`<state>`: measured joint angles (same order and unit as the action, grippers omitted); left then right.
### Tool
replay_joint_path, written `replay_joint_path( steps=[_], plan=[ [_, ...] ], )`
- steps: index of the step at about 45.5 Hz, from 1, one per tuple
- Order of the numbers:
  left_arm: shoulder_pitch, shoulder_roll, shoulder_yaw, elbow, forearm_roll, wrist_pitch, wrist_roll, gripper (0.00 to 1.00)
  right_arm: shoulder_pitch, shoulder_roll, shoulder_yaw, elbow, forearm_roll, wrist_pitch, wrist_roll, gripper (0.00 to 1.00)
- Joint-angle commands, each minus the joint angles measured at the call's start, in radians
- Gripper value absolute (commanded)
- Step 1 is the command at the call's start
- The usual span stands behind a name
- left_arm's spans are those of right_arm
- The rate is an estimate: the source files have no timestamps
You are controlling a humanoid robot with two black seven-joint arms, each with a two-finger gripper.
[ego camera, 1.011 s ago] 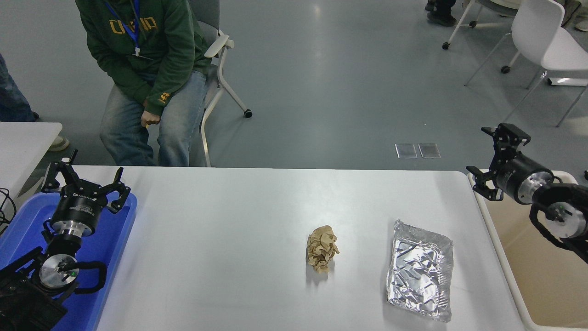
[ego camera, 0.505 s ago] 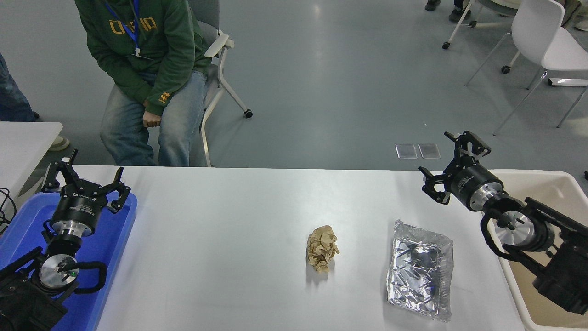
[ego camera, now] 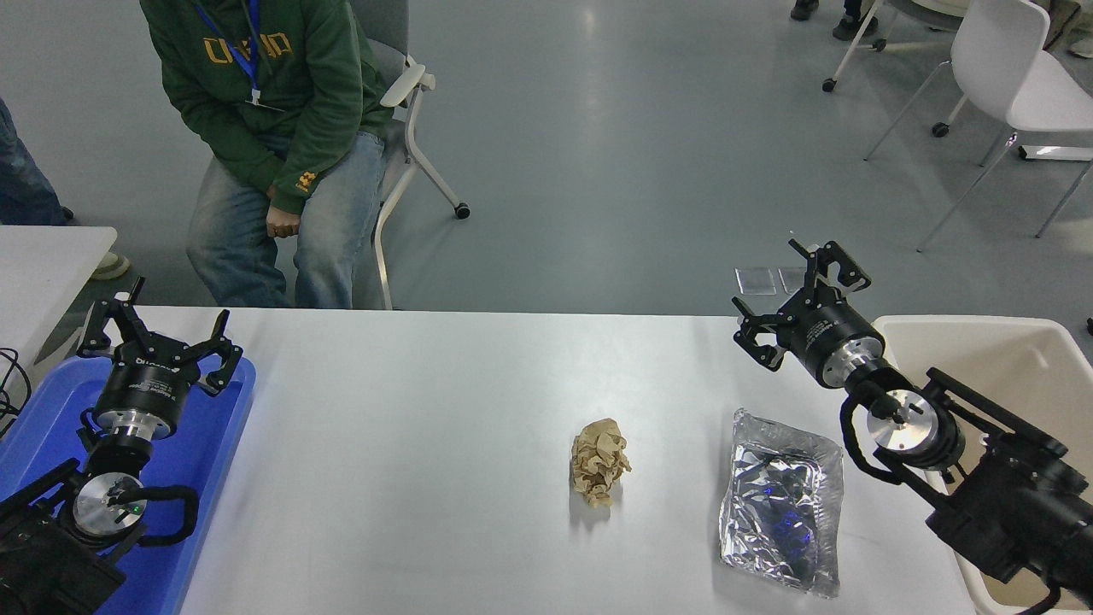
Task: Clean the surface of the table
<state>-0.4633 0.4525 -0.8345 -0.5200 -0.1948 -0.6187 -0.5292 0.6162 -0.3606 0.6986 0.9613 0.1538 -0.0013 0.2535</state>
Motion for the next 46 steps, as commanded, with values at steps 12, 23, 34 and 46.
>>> replay_joint_path(
  steps=[12, 23, 34, 46],
  plan=[
    [0.000, 0.000, 0.000, 0.000, 0.000, -0.001, 0.000, 1.00, -0.010, 0.011, 0.010, -0.010, -0.014, 0.003, 0.007, 1.00],
    [0.000, 0.000, 0.000, 0.000, 0.000, -0.001, 0.000, 1.00, -0.010, 0.006, 0.002, -0.007, -0.037, 0.003, 0.009, 1.00],
    [0.000, 0.000, 0.000, 0.000, 0.000, -0.001, 0.000, 1.00, -0.021, 0.005, 0.007, -0.010, -0.189, 0.000, 0.043, 1.00],
    [0.000, 0.000, 0.000, 0.000, 0.000, 0.001, 0.000, 1.00, -0.027, 0.003, 0.006, -0.029, -0.223, 0.000, 0.064, 1.00]
  ],
)
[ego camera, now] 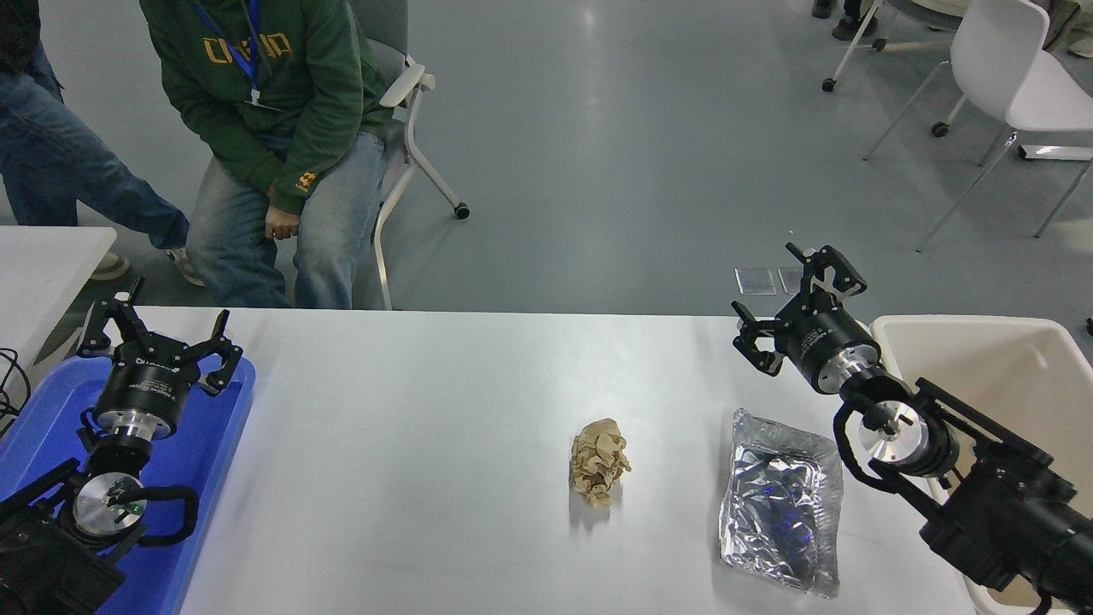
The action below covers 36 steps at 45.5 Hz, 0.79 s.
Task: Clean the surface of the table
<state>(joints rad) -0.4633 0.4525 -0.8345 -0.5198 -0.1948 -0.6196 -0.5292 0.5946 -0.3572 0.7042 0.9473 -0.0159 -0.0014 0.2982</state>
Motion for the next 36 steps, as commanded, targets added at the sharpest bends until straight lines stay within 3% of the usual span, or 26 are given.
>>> replay_joint_path(
  steps=[1, 21, 36],
  plan=[
    [0.000, 0.000, 0.000, 0.000, 0.000, 0.001, 0.000, 1.00, -0.006, 0.000, 0.000, -0.015, -0.053, 0.000, 0.019, 1.00],
    [0.000, 0.000, 0.000, 0.000, 0.000, 0.001, 0.000, 1.00, -0.010, -0.005, 0.008, -0.022, -0.105, -0.008, 0.021, 1.00],
    [0.000, 0.000, 0.000, 0.000, 0.000, 0.000, 0.000, 1.00, -0.007, -0.088, -0.015, 0.013, -0.121, 0.000, 0.019, 1.00]
  ],
)
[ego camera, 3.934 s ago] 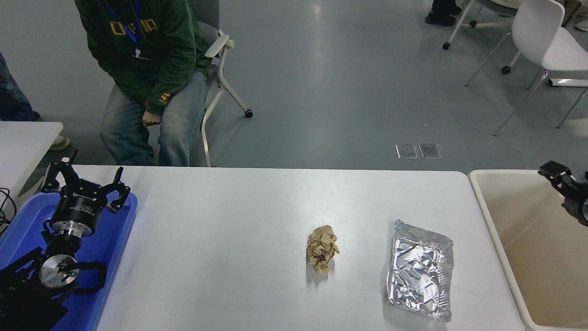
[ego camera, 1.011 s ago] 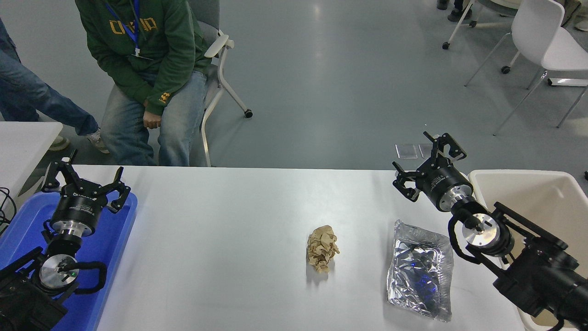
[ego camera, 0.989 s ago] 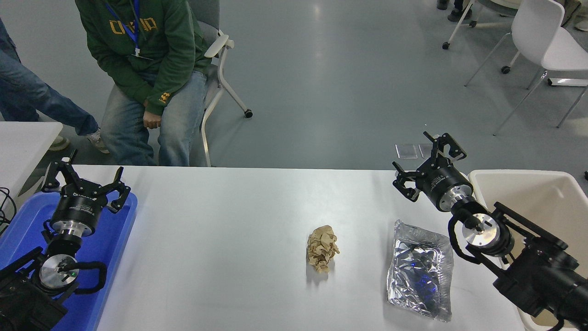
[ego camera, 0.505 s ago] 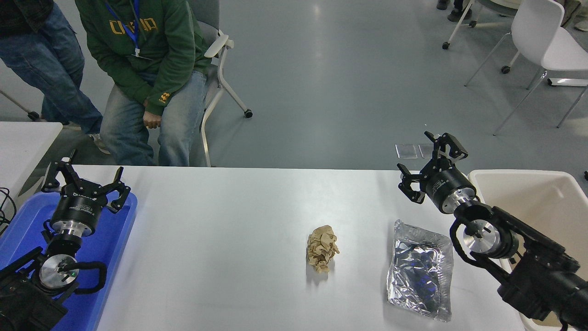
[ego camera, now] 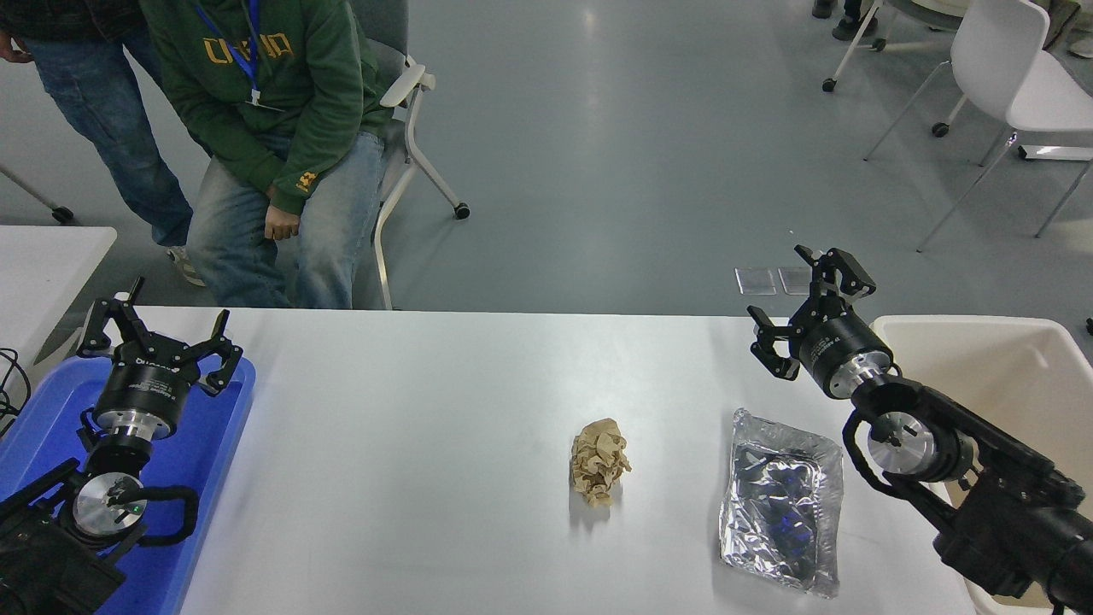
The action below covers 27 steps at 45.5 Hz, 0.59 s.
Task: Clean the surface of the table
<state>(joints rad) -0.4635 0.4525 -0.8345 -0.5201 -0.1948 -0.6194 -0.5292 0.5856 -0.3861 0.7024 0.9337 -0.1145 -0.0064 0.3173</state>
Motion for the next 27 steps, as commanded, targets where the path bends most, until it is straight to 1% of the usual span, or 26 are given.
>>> replay_joint_path(
  steps=[1, 10, 27],
  plan=[
    [0.000, 0.000, 0.000, 0.000, 0.000, 0.001, 0.000, 1.00, 0.002, -0.071, -0.018, 0.033, -0.031, 0.005, 0.000, 1.00],
    [0.000, 0.000, 0.000, 0.000, 0.000, 0.000, 0.000, 1.00, 0.014, -0.210, -0.098, 0.112, -0.177, 0.008, -0.001, 1.00],
    [-0.001, 0.000, 0.000, 0.000, 0.000, 0.000, 0.000, 1.00, 0.046, -0.487, -0.207, 0.289, -0.520, 0.009, -0.001, 0.98]
  ],
)
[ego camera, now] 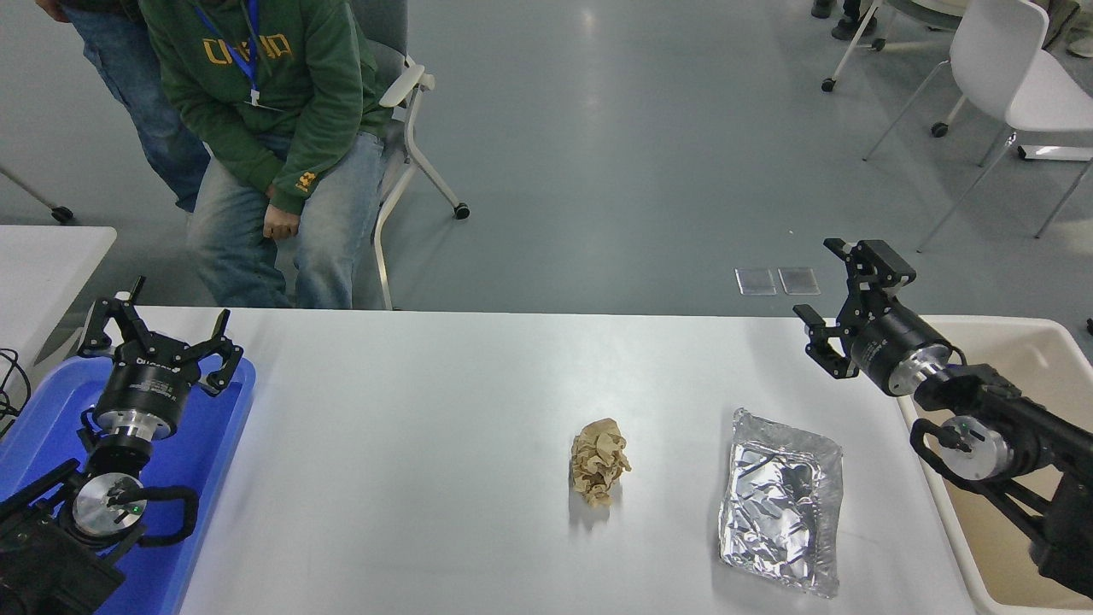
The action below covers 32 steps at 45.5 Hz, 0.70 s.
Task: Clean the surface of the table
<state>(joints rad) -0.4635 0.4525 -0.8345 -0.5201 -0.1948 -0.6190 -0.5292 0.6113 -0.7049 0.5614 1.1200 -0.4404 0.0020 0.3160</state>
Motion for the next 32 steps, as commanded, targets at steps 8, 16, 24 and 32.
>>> replay_joint_path(
  steps=[8, 16, 24, 32],
  plan=[
    [-0.001, 0.000, 0.000, 0.000, 0.000, -0.001, 0.000, 1.00, 0.021, -0.332, -0.092, 0.196, -0.221, 0.019, 0.000, 1.00],
    [-0.001, 0.000, 0.000, 0.000, 0.000, -0.001, 0.000, 1.00, 0.021, -0.393, -0.095, 0.199, -0.202, 0.072, 0.000, 1.00],
    [-0.001, 0.000, 0.000, 0.000, 0.000, -0.001, 0.000, 1.00, 0.012, -0.416, -0.092, 0.202, -0.196, 0.073, 0.000, 1.00],
    [-0.001, 0.000, 0.000, 0.000, 0.000, -0.001, 0.000, 1.00, 0.007, -0.401, -0.097, 0.201, -0.201, 0.073, 0.000, 1.00]
  ],
)
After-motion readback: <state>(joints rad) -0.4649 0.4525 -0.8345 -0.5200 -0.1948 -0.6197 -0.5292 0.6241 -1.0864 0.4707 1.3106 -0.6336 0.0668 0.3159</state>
